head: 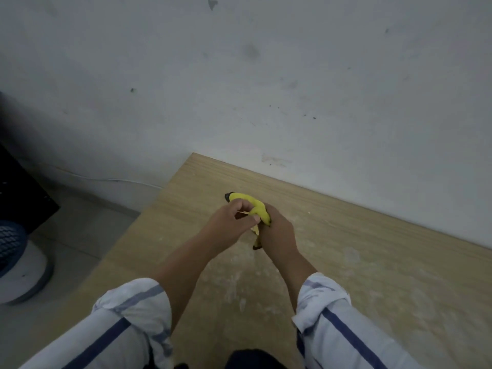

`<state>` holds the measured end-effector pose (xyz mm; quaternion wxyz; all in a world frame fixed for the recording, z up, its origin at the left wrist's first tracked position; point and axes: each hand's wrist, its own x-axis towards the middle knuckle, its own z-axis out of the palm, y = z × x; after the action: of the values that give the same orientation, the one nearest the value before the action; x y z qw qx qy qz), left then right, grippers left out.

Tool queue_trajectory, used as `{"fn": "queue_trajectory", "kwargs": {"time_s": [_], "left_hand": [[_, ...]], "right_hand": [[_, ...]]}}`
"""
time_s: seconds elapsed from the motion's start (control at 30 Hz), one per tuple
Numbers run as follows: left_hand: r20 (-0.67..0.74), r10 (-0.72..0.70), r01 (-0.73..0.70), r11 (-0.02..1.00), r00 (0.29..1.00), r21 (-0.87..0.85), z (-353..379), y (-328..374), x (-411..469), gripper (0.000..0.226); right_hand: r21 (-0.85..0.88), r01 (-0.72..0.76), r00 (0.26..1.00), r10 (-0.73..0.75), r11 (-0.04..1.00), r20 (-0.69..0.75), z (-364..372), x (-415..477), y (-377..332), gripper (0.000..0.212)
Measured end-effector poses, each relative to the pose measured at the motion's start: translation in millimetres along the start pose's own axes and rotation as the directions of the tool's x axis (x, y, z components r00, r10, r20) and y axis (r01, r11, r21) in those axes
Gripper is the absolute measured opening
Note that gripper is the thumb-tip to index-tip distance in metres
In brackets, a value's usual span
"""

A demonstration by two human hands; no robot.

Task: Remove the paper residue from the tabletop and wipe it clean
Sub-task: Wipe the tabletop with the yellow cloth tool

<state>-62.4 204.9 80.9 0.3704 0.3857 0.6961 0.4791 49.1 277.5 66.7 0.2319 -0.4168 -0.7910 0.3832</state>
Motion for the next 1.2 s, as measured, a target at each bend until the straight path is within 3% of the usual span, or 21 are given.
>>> {"fn": "queue_trajectory", "kwargs": {"time_s": [0.1,0.3,0.37,0.43,0.5,0.63,0.77,0.83,0.93,1.0,1.1,1.2], "left_hand": [[0.000,-0.027,0.027,0.988,1.000,-0.150,21,2,-36,0.017],[-0.066,-0.109,0.106,0.993,0.992,-0.045,55,-19,-90,0.014],[-0.068,-0.177,0.175,0.984,0.982,-0.027,67,-29,-106,0.016],[-0.060,-0.238,0.238,0.971,0.969,0.004,81,-40,-120,0.022],[-0.027,-0.312,0.313,0.948,0.950,0.058,94,-50,-132,0.033],[-0.025,-0.357,0.357,0.924,0.934,0.133,115,-68,-140,0.035],[-0.066,-0.316,0.322,0.905,0.946,0.278,126,-75,-134,0.039],[-0.055,-0.289,0.282,0.844,0.956,0.457,132,-74,-131,0.040],[-0.080,-0.172,0.182,0.728,0.982,0.661,147,-70,-129,0.044],[-0.001,-0.079,0.056,0.701,0.997,0.711,163,-66,-126,0.045],[0.219,-0.027,-0.156,0.618,0.975,0.771,186,-66,-126,0.049],[0.269,-0.047,-0.209,0.505,0.962,0.837,192,-83,-134,0.064]], "right_hand": [[-0.008,-0.016,1.000,0.016,1.000,0.011,-27,-30,6,0.036],[-0.207,-0.009,0.979,-0.034,0.978,-0.202,-89,-77,35,0.039],[-0.265,0.010,0.993,-0.042,0.964,-0.115,-81,-100,57,0.042],[-0.297,-0.023,0.988,0.066,0.955,0.137,-56,-125,84,0.048],[-0.442,0.057,0.918,0.126,0.895,0.376,-28,-152,107,0.055],[-0.537,0.173,0.897,0.093,0.826,0.432,-11,-184,122,0.070],[-0.352,0.082,0.857,0.114,0.933,0.503,-33,-181,121,0.064],[-0.268,0.002,0.890,0.121,0.963,0.440,-44,-182,125,0.056],[-0.278,-0.128,0.964,0.186,0.952,0.190,-54,-189,141,0.052],[-0.293,-0.188,0.974,0.216,0.937,0.068,-56,-192,154,0.040],[-0.319,-0.189,0.980,0.199,0.929,0.000,-55,-196,166,0.042],[-0.387,-0.175,0.984,0.175,0.905,-0.036,-49,-196,171,0.044]]}}
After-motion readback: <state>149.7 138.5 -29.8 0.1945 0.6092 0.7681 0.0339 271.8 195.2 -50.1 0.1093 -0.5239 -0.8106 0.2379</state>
